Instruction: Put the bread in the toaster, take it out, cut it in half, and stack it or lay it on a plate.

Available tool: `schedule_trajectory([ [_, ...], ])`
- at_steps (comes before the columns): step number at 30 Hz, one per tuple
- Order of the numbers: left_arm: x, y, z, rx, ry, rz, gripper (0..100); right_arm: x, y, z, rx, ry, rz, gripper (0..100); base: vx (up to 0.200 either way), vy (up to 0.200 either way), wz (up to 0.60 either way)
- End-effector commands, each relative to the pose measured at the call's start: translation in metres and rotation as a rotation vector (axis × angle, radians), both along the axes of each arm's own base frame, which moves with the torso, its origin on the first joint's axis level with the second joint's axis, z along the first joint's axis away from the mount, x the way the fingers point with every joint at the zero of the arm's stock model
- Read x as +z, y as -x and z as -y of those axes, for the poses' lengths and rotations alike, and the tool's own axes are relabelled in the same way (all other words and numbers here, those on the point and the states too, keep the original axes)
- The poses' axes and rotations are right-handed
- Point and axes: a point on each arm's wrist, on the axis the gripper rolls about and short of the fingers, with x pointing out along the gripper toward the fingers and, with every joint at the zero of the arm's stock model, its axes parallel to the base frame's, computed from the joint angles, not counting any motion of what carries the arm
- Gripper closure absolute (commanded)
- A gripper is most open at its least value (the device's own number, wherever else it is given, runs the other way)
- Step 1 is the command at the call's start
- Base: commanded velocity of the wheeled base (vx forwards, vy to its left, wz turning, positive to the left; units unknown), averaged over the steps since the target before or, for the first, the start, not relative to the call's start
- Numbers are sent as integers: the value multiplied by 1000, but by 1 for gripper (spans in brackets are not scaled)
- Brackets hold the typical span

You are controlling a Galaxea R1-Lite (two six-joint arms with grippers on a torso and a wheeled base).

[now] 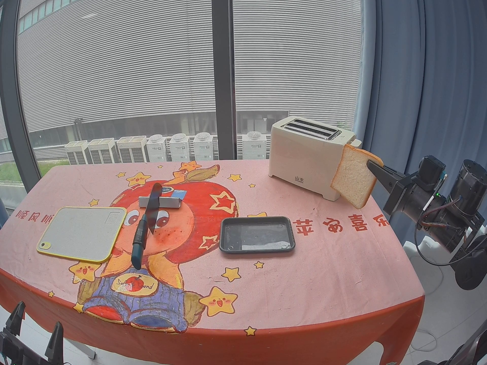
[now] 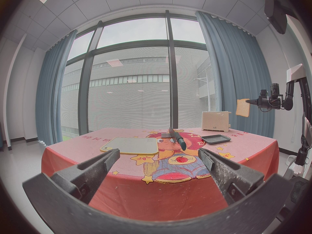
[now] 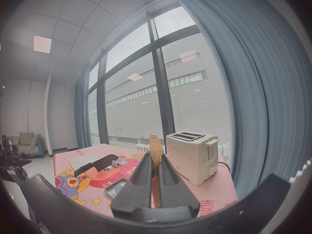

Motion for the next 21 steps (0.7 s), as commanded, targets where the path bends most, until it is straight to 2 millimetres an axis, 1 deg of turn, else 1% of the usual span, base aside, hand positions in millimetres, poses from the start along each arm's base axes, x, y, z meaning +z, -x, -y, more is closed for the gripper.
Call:
schedule_trajectory([
  [1, -5, 0, 0, 0, 0, -1, 0, -1, 0, -1, 2, 1, -3, 100, 0, 0, 0],
  [6, -5, 0, 0, 0, 0, -1, 0, -1, 1, -2, 8, -1, -4, 100, 0, 0, 0],
  [21, -5, 0, 0, 0, 0, -1, 0, -2, 2, -5, 19, 2, -11, 100, 0, 200, 0],
])
